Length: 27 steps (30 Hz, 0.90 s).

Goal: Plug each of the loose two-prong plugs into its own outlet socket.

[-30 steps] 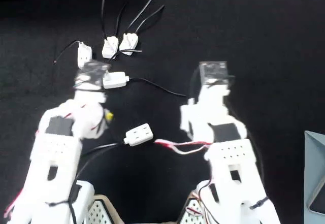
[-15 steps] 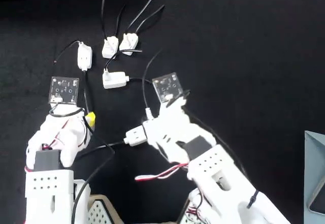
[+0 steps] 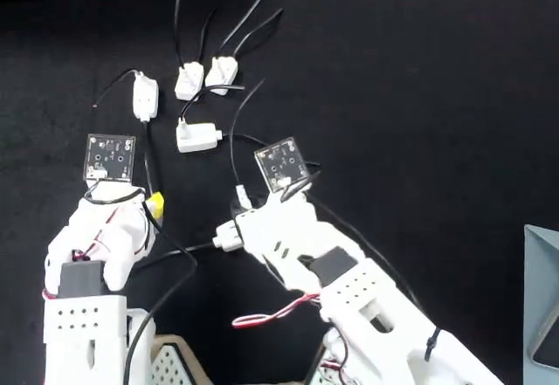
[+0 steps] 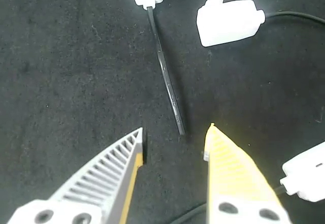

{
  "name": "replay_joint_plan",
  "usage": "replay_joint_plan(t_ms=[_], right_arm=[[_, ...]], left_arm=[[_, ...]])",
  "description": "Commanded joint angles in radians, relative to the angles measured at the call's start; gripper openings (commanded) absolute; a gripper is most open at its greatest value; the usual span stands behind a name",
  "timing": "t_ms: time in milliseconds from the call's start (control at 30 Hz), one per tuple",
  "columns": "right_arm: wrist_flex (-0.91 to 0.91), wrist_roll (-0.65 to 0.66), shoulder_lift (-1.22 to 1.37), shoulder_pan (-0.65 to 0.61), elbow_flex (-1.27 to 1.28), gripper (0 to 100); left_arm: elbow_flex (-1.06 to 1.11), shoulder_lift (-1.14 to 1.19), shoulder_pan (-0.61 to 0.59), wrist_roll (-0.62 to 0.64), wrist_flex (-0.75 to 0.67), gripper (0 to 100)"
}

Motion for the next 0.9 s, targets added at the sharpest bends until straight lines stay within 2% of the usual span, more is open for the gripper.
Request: replay_joint_plan(t_ms=[0, 167, 333, 433, 567, 733, 867], right_arm=[[-0.02, 0.012, -0.024, -0.025, -0.033, 1.1], [0.087, 0.012, -0.07, -0.072, -0.094, 1.1], [0.218, 0.012, -0.272, -0.129, -0.14, 1.1], [0.27, 0.048, -0.4, -0.178, -0.16, 1.1], [0.281, 0.083, -0.507, -0.233, -0.16, 1.1], [0.284, 0.089, -0.529, -0.238, -0.154, 1.1], [0.284, 0.089, -0.53, -0.239, -0.153, 1.1]], left_arm=[[-0.007, -0.003, -0.005, 0.035, -0.069, 20], [0.042, -0.005, -0.004, 0.187, -0.279, 20], [0.097, -0.003, -0.004, 0.221, -0.434, 20], [0.101, -0.003, -0.001, 0.221, -0.44, 20], [0.101, -0.009, 0.071, 0.221, -0.44, 20], [0.097, -0.011, 0.186, 0.221, -0.44, 20], [0.087, -0.012, 0.232, 0.221, -0.44, 20]])
